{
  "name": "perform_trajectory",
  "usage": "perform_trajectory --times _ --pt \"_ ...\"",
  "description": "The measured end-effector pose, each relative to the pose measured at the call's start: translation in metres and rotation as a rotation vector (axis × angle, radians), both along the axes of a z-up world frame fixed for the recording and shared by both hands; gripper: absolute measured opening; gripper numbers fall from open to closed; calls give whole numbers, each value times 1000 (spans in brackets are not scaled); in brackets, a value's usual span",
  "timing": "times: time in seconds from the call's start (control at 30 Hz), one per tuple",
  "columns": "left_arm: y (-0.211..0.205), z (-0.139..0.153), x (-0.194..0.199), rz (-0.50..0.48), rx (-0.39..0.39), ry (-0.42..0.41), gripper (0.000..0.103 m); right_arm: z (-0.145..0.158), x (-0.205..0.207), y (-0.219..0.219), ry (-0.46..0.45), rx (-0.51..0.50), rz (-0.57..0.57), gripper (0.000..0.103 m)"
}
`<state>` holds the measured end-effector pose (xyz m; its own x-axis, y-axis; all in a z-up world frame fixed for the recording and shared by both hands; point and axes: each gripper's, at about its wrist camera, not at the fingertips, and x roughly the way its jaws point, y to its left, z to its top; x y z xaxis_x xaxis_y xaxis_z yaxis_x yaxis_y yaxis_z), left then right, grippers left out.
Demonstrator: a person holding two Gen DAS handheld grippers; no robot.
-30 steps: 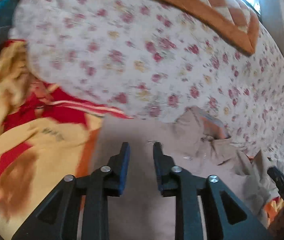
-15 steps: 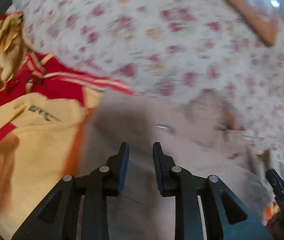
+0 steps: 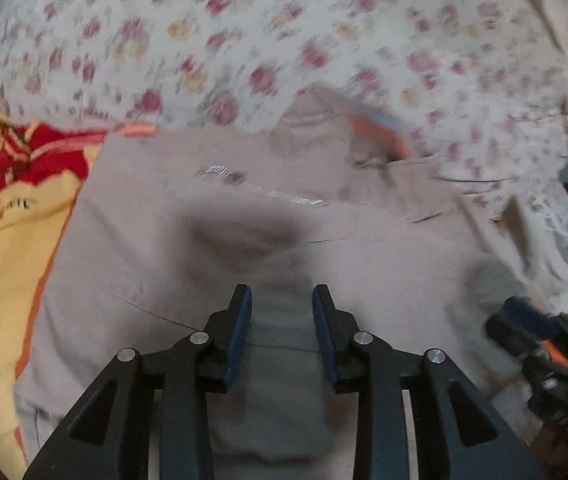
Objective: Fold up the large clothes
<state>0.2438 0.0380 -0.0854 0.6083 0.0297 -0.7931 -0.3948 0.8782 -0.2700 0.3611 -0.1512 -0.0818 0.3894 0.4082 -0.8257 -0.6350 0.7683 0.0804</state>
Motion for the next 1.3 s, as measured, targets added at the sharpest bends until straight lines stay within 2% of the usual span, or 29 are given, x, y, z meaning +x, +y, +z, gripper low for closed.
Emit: perform_trajectory --times 0.07,0.13,0.17,0.2,0.27,0.33,0.37,0.4,0.43,0.57,0.67,0.73,0.77,0.9,0.97,1.03,1.1,1.13,1.17,1.2,1.23,1.3 --pt "-14 4 -1 -50 5 -18 26 -9 -4 -3 33 -53 -4 50" --pt "-28 -8 9 -103 19 27 32 -18 4 -6 109 -103 -23 51" --pt "-34 -19 16 -117 39 71 32 -23 7 -4 118 -103 -21 52" --pt "-35 -18 14 -111 52 46 32 -20 8 -4 101 -90 -25 52" --pt "-33 -10 5 -79 21 26 32 -3 13 -13 115 -37 -61 52" --pt "-31 2 -11 -61 -33 -12 32 31 14 -43 58 90 -127 52" --pt "-33 9 -20 -64 -32 -30 32 47 19 -59 14 127 -171 59" --pt "-36 17 -32 -71 -10 -53 32 65 27 -84 -40 159 -237 71" --pt "-38 22 -40 -72 5 -65 32 75 34 -103 -68 179 -287 75" --pt "-48 25 -53 -50 -6 -91 32 91 75 -203 -110 211 -489 76" --pt "-54 19 -45 -56 2 -71 32 83 106 -285 -77 256 -637 76" --pt "-57 15 -37 -59 12 -65 32 67 126 -333 1 356 -740 77" --pt "-59 13 -31 -58 12 -65 32 58 135 -348 39 405 -751 76" --pt "-53 10 -18 -49 -41 -58 32 23 168 -363 133 536 -718 76" --pt "-48 7 -15 -47 -73 -48 32 9 180 -364 153 575 -751 76" --pt "-44 4 -13 -42 -95 -29 32 -1 192 -362 160 614 -764 72" --pt "-38 -1 -11 -32 -118 -9 32 -1 201 -357 119 618 -759 61" --pt "-35 -4 -11 -27 -136 -6 32 -1 205 -355 107 619 -760 50" --pt "-32 -4 -10 -20 -149 -6 32 -2 208 -355 109 628 -749 19" --pt "-30 -4 -10 -14 -157 -8 32 -2 210 -358 118 629 -755 5" --pt "-28 -3 -10 -4 -159 -9 32 4 205 -362 95 626 -783 5" --pt "-21 0 -13 23 -161 -16 32 35 189 -372 -20 617 -825 5"
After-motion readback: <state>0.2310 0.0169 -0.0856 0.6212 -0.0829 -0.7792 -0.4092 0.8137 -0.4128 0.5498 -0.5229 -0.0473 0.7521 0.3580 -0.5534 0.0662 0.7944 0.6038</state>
